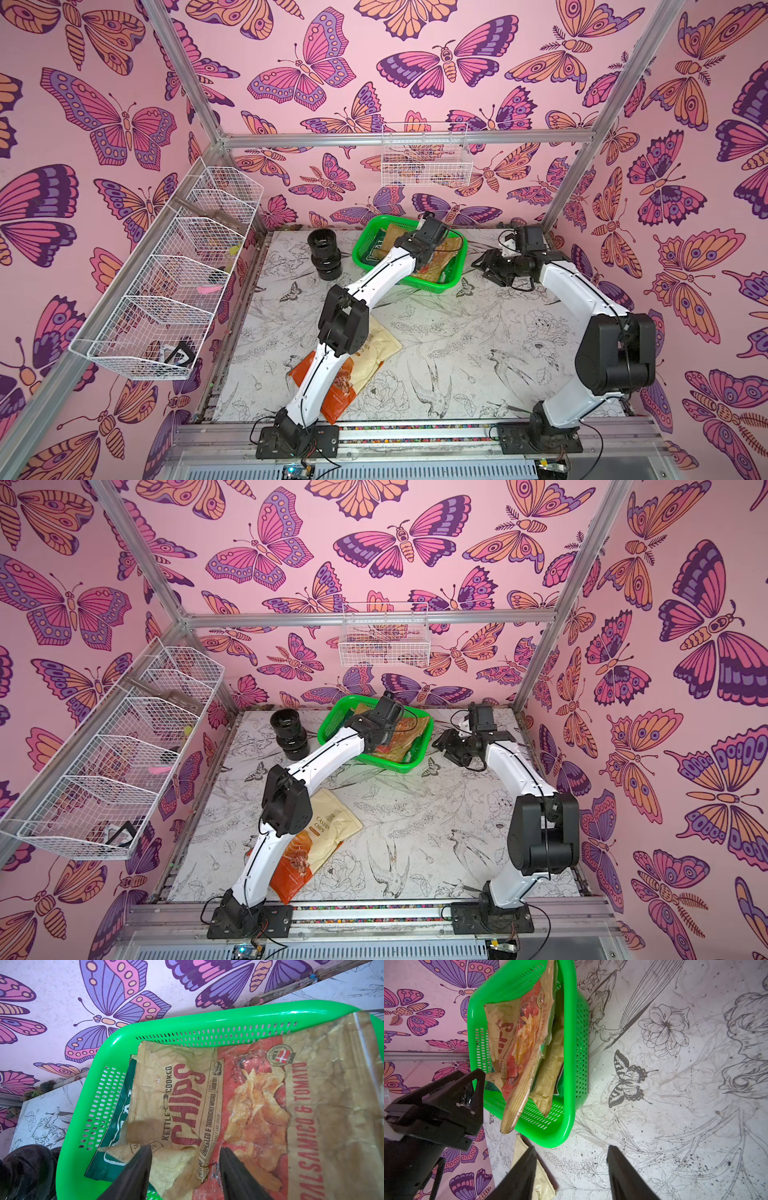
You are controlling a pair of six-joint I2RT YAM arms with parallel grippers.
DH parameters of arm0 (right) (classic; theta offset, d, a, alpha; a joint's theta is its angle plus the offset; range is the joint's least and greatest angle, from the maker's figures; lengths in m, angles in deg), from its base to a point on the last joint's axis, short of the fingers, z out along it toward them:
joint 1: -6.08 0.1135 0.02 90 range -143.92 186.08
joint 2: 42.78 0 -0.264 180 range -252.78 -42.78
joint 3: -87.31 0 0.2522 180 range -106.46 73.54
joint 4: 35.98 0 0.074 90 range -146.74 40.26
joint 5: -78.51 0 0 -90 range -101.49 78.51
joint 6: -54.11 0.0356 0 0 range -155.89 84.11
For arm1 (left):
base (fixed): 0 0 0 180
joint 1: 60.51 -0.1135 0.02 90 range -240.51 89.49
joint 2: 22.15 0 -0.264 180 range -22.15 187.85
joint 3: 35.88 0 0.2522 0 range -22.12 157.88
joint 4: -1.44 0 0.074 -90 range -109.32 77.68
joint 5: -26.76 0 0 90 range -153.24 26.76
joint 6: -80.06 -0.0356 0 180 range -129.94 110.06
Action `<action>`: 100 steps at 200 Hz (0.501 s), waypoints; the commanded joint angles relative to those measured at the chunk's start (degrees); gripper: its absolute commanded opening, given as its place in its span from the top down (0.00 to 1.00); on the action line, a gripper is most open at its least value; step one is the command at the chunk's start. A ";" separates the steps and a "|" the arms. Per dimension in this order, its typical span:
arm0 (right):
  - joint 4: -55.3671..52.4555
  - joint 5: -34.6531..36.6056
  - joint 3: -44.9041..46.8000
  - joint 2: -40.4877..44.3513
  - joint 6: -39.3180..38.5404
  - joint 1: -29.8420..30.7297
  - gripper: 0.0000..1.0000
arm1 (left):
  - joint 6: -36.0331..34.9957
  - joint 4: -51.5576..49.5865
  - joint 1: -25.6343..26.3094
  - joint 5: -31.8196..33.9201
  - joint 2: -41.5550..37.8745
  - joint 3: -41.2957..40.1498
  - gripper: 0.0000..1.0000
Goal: Put the potato chips into the basket
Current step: Place the potato chip in the basket.
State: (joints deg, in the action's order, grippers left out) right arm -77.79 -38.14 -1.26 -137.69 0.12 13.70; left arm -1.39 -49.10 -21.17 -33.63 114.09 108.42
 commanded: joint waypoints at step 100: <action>4.67 -4.13 -11.47 -6.80 1.31 12.58 0.45 | 17.22 -2.17 -5.18 -11.41 0.75 -10.47 0.43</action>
State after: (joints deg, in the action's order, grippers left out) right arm -74.51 -41.36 -8.56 -142.02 0.31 25.41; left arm 11.84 -49.25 -25.09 -43.88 114.07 100.12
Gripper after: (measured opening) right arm 0.554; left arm 0.570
